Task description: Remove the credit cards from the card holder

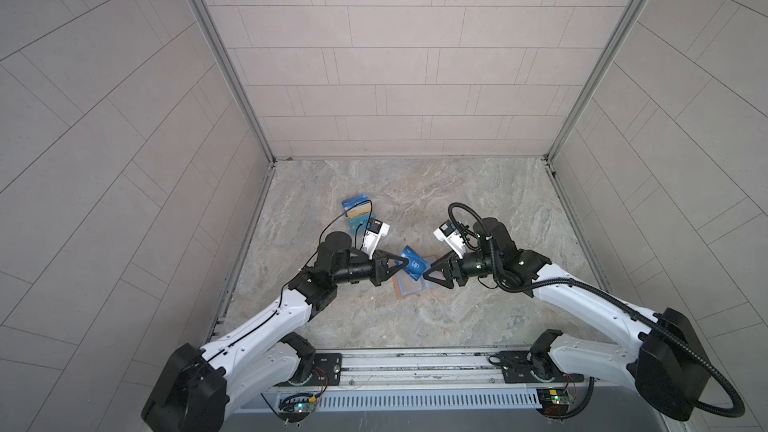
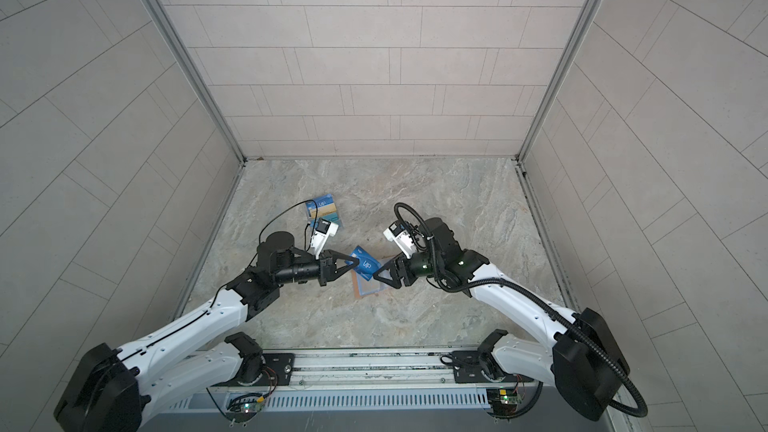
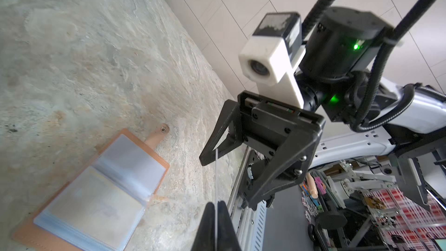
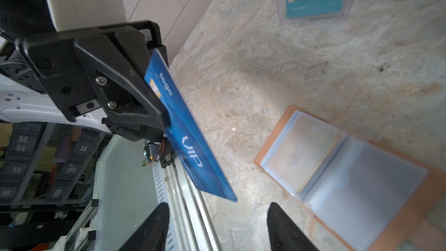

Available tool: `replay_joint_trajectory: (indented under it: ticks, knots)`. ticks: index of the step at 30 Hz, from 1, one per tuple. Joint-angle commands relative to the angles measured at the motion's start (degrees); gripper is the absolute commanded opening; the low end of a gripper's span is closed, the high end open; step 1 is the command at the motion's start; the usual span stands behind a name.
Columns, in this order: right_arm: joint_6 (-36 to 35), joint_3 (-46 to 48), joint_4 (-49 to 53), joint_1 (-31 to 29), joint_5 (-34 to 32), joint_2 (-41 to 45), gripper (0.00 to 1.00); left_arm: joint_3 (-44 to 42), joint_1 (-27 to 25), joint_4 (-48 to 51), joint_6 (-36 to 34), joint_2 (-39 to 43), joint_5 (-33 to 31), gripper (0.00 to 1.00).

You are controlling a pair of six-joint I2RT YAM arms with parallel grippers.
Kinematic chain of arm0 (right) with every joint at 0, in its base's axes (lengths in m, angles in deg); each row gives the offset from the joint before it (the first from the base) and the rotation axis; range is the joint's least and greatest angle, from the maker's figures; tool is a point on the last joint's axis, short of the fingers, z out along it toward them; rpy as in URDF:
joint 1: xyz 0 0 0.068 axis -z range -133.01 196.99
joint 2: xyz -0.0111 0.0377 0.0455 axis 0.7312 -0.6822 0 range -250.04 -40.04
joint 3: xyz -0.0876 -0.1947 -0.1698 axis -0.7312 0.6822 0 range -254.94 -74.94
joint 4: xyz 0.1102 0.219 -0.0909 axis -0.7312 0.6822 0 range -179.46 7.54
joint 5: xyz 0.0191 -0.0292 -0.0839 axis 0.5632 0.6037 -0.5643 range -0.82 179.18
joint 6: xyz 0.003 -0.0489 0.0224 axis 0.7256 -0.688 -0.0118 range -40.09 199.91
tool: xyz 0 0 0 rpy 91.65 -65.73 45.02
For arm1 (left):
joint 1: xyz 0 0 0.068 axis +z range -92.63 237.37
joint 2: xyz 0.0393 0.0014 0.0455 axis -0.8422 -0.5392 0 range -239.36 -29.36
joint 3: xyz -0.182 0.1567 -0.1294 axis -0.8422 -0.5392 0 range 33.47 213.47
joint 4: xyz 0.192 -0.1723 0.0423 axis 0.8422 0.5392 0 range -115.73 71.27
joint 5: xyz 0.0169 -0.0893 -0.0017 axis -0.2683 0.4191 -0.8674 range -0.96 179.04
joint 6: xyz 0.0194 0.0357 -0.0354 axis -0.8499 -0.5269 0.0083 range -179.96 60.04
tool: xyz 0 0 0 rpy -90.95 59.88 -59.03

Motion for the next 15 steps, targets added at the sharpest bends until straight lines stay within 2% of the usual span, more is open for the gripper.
replay_joint_trajectory:
  ticks: [1, 8, 15]
  knots:
    - [12.4, 4.6, -17.9, 0.0, -4.6, 1.1, 0.70, -1.5, 0.1, -7.5, 3.4, 2.1, -5.4, 0.03]
    - [23.2, 8.2, -36.1, -1.4, -9.0, -0.8, 0.66, -5.0, 0.1, -20.9, 10.4, 1.5, -11.8, 0.00]
    - [27.0, 7.1, -44.2, -3.0, -9.4, -2.6, 0.52, -6.4, 0.1, -27.1, 13.5, 0.9, -14.0, 0.00]
